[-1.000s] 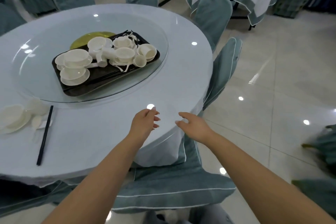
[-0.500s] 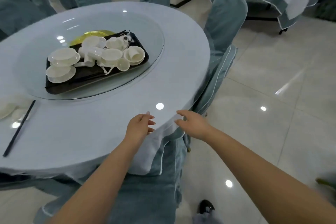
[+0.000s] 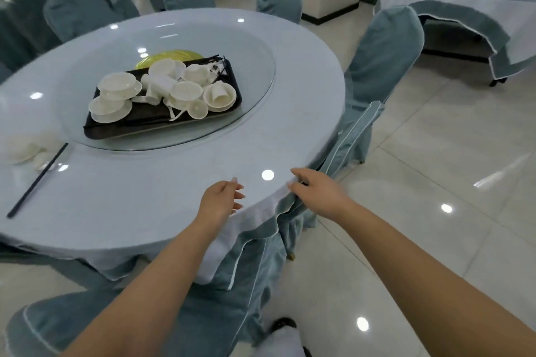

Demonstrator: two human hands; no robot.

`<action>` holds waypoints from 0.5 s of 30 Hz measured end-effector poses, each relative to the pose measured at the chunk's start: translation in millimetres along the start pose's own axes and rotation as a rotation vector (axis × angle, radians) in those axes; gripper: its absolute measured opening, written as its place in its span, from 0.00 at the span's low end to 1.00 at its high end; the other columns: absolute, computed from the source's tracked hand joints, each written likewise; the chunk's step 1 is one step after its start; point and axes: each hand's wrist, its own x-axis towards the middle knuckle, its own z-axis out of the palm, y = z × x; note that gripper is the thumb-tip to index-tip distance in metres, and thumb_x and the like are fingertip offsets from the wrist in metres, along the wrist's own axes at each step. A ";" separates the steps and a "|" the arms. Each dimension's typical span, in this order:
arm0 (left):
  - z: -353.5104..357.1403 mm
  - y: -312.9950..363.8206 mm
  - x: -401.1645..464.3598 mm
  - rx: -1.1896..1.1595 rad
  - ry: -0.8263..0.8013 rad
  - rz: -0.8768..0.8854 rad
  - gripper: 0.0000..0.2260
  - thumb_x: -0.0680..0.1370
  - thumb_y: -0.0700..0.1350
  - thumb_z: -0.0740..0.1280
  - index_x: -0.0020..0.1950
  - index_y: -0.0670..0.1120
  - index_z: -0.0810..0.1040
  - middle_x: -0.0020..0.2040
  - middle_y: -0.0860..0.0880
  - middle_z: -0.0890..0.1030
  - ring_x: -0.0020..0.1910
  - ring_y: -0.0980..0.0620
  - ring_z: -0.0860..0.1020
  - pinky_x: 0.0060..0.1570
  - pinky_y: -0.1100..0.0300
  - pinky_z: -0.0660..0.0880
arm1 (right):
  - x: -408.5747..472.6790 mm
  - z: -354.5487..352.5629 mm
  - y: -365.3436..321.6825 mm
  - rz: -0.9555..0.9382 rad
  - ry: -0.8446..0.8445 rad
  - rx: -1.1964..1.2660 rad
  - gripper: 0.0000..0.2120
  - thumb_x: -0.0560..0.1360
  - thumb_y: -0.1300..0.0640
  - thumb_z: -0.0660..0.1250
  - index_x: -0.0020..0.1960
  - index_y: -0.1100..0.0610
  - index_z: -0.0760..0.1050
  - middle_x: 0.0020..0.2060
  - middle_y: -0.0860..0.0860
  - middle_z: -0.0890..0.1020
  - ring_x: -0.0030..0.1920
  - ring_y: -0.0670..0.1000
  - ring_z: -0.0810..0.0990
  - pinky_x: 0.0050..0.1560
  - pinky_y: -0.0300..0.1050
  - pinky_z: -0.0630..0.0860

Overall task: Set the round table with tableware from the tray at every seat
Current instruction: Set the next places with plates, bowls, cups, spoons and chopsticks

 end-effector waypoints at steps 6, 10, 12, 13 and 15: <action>-14.0 -1.4 32.3 -0.016 0.097 -0.052 0.15 0.83 0.52 0.57 0.52 0.45 0.80 0.46 0.47 0.82 0.42 0.48 0.81 0.41 0.60 0.76 | 45.7 -0.2 -19.5 -0.074 -0.084 0.000 0.25 0.80 0.44 0.60 0.75 0.48 0.65 0.72 0.45 0.69 0.69 0.48 0.69 0.62 0.39 0.63; -22.2 -1.2 63.8 -0.051 0.149 -0.079 0.15 0.83 0.52 0.57 0.50 0.45 0.80 0.46 0.47 0.82 0.41 0.49 0.81 0.42 0.60 0.77 | 90.3 9.0 -35.1 -0.093 -0.160 -0.012 0.24 0.80 0.44 0.60 0.75 0.48 0.65 0.72 0.44 0.69 0.70 0.47 0.68 0.65 0.41 0.63; -28.7 -2.1 86.4 -0.085 0.178 -0.084 0.14 0.83 0.52 0.58 0.49 0.46 0.80 0.46 0.47 0.82 0.40 0.49 0.81 0.42 0.60 0.77 | 116.6 17.0 -43.5 -0.107 -0.199 -0.041 0.25 0.80 0.44 0.60 0.75 0.48 0.64 0.73 0.44 0.69 0.71 0.47 0.68 0.64 0.40 0.63; -31.4 -2.1 98.4 -0.101 0.187 -0.084 0.14 0.83 0.52 0.58 0.49 0.46 0.80 0.46 0.47 0.83 0.39 0.49 0.81 0.43 0.59 0.77 | 129.3 21.0 -46.8 -0.115 -0.212 -0.056 0.25 0.80 0.44 0.60 0.75 0.48 0.64 0.73 0.44 0.68 0.71 0.48 0.68 0.64 0.39 0.62; -36.2 -3.2 124.8 -0.123 0.195 -0.089 0.15 0.83 0.53 0.58 0.49 0.46 0.80 0.46 0.47 0.82 0.39 0.49 0.81 0.45 0.57 0.77 | 157.8 30.5 -53.2 -0.115 -0.239 -0.091 0.25 0.80 0.44 0.60 0.75 0.48 0.64 0.73 0.45 0.68 0.70 0.48 0.69 0.63 0.38 0.61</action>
